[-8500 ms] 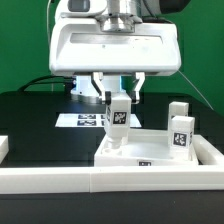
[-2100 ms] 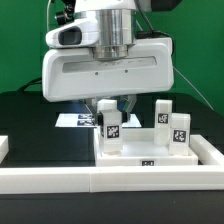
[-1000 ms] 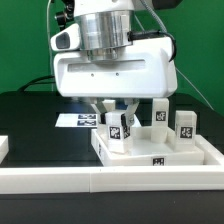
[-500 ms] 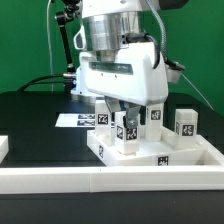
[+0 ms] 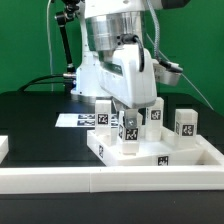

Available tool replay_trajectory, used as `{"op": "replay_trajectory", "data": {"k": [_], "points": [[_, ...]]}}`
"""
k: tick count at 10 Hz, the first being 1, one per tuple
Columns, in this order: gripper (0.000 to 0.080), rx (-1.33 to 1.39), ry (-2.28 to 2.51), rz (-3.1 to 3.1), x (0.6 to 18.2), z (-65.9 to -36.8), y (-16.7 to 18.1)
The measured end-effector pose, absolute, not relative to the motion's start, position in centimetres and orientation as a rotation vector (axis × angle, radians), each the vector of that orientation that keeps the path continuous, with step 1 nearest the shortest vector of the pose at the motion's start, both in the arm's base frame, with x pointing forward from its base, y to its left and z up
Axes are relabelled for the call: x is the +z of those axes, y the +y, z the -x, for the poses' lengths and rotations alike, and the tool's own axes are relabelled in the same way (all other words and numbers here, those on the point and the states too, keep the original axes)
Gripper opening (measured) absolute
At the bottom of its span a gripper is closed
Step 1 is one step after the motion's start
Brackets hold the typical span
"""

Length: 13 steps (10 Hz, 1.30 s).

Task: Assemble square table

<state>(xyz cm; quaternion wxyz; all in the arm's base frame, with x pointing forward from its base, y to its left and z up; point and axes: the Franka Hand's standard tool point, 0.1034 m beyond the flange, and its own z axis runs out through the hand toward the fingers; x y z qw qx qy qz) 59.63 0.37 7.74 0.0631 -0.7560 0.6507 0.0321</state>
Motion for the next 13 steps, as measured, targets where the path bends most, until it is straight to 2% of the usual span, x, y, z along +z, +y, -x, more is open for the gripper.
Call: {"op": "replay_trajectory", "data": {"k": [2,3,4,5,13], "points": [[0.0291,0.095,1.932,2.31,7.73,-59.63,0.47],[0.0515,0.091,1.879,2.351,7.76,-59.64,0.55],[0.0608,0.086,1.823,2.391,7.87,-59.72,0.73],[0.0637,0.075,1.694,2.48,7.87,-59.73,0.86],[0.0649,-0.04,0.727,2.973,7.7,-59.95,0.89]]}}
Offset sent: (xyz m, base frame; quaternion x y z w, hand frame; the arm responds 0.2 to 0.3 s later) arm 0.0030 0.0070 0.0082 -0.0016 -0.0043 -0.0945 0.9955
